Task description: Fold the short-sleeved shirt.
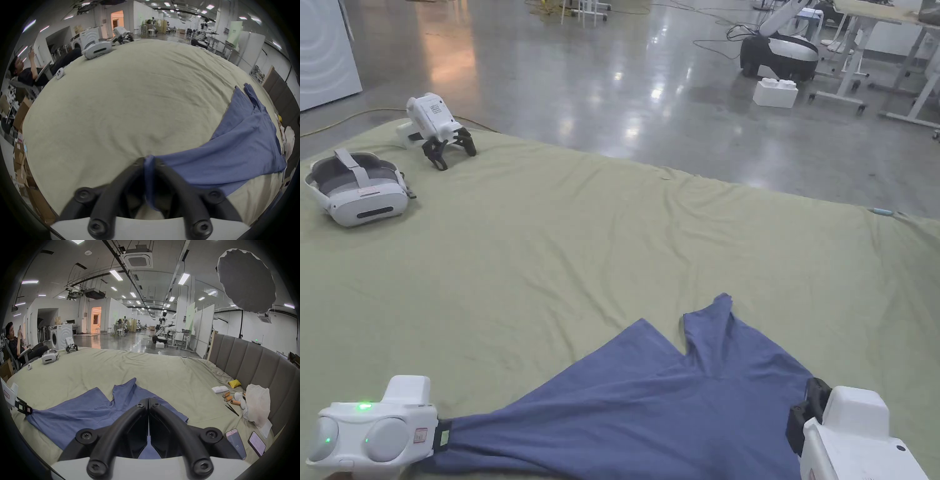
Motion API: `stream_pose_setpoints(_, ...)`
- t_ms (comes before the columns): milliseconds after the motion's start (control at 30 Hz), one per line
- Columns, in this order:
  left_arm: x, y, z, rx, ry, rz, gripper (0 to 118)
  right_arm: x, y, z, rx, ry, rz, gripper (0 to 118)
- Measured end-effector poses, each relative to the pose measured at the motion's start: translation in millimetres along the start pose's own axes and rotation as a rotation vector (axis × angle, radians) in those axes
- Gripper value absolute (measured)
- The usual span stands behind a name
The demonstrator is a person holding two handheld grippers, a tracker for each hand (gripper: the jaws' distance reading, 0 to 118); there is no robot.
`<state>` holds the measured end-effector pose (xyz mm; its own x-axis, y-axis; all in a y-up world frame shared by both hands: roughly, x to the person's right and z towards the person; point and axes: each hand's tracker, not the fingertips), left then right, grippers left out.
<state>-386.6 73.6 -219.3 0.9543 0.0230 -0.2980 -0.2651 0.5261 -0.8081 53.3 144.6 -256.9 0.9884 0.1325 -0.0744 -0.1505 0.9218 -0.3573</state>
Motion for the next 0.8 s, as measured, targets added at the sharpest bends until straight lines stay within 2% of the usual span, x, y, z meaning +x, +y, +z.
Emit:
stream_pose_setpoints(33, 2.1, -0.1, 4.7, 0.007, -0.013, -0.009, 1, 2.0, 1.7, -9.0, -0.020, 0.005, 0.003, 0)
stream_pose_setpoints(100, 5.1, -2.2, 6.3, 0.006, 0.009, -0.021, 1, 8.3, 8.1, -34.5, -0.111, 0.038, 0.024, 3)
stream_pose_setpoints(133, 3.8, -3.3, 8.2, 0.010, 0.006, -0.018, 0, 13.5, 12.6, -50.1, -0.165, 0.040, 0.021, 12)
stream_pose_setpoints(167, -1.6, -2.2, 12.4, 0.023, -0.006, 0.016, 0, 19.3, 16.5, -69.5, -0.212, 0.072, 0.010, 29)
stream_pose_setpoints(233, -7.0, -3.5, 20.8, 0.050, -0.034, 0.065, 0, 32.0, 23.3, -112.4, -0.301, 0.106, 0.036, 77)
stream_pose_setpoints(267, -8.6, -4.8, 24.8, 0.061, -0.037, 0.070, 0, 39.2, 27.6, -135.1, -0.327, 0.121, 0.050, 84)
stream_pose_setpoints(333, -19.2, -2.9, 20.1, 0.075, -0.043, 0.076, 0, 48.9, 32.8, -178.9, -0.421, 0.152, 0.103, 84)
stream_pose_setpoints(467, -18.9, -1.3, 28.7, 0.110, -0.052, 0.088, 0, 62.2, 29.6, -254.7, -0.567, 0.220, 0.140, 84)
stream_pose_setpoints(533, -19.3, -0.1, 32.0, 0.121, -0.053, 0.092, 0, 64.6, 24.5, -279.9, -0.592, 0.200, 0.152, 84)
stream_pose_setpoints(600, -18.5, 2.5, 30.3, 0.128, -0.047, 0.099, 0, 65.3, 19.8, -304.1, -0.643, 0.221, 0.181, 82)
stream_pose_setpoints(667, -18.6, 4.6, 30.6, 0.130, -0.043, 0.096, 0, 62.4, 14.7, -317.4, -0.705, 0.254, 0.173, 69)
stream_pose_setpoints(733, -15.3, 6.6, 30.0, 0.134, -0.038, 0.088, 0, 58.1, 13.8, -324.4, -0.715, 0.284, 0.169, 62)
stream_pose_setpoints(767, -15.2, 7.8, 29.3, 0.132, -0.035, 0.085, 0, 53.8, 14.1, -326.1, -0.736, 0.331, 0.175, 58)
stream_pose_setpoints(800, -15.0, 8.2, 28.4, 0.131, -0.032, 0.082, 0, 48.6, 16.3, -322.1, -0.719, 0.325, 0.189, 47)
